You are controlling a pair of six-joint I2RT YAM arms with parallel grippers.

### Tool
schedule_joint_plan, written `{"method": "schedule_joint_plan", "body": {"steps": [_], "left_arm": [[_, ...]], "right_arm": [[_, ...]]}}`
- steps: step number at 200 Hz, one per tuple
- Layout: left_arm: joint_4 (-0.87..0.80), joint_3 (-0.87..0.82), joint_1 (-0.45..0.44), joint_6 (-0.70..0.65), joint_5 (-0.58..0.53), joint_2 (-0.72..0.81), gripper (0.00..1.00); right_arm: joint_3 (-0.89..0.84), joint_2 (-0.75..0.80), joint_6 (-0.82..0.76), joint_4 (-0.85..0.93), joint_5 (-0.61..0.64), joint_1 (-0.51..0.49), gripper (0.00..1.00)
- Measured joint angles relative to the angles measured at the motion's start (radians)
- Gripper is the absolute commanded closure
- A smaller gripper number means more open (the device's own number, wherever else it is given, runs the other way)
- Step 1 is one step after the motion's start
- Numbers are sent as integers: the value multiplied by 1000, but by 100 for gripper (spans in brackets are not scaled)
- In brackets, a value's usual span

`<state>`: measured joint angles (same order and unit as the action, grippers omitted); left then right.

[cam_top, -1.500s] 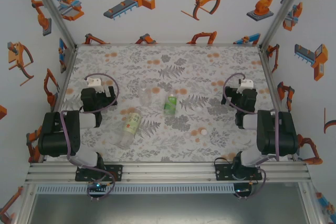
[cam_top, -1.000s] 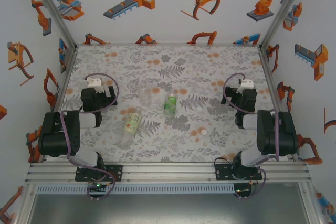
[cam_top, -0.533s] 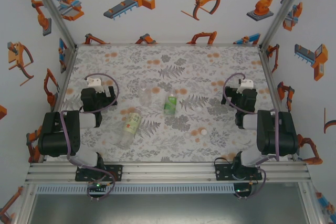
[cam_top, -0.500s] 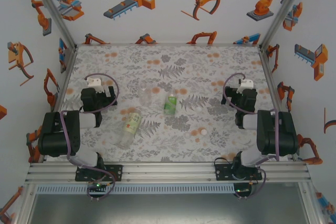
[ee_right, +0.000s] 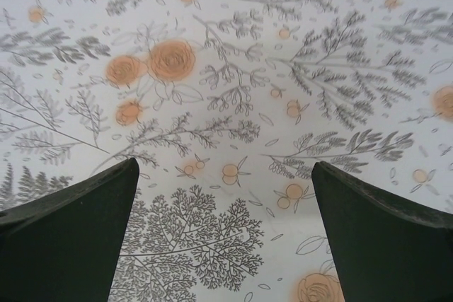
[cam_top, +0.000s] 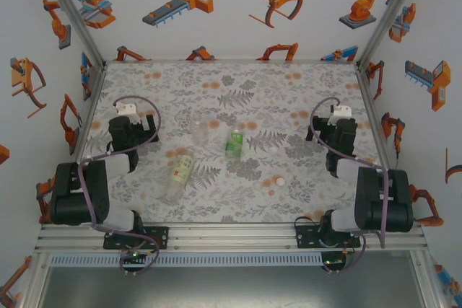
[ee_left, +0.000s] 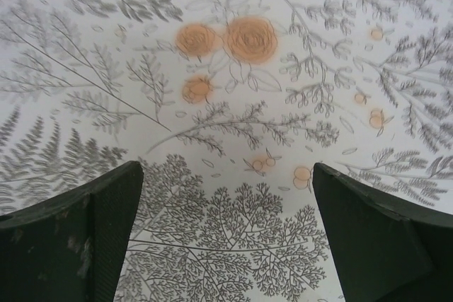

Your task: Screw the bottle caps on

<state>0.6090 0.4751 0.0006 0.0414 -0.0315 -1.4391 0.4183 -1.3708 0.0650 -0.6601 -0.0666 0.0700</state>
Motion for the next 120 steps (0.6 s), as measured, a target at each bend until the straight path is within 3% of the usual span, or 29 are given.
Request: {"method": "schedule_joint_plan", "body": {"steps": [60,99,120], "left_arm": [[-431,287,-18,64,-19,215,3],[-737,457,-93,108,64,313,3],[-863,504,-116,122,138,344,3]], "right_arm": [[131,214,0,323,-22,-97,7],[260,234,58,580,-18,-274,14],[299,235,99,659,-19,-383,13]]}}
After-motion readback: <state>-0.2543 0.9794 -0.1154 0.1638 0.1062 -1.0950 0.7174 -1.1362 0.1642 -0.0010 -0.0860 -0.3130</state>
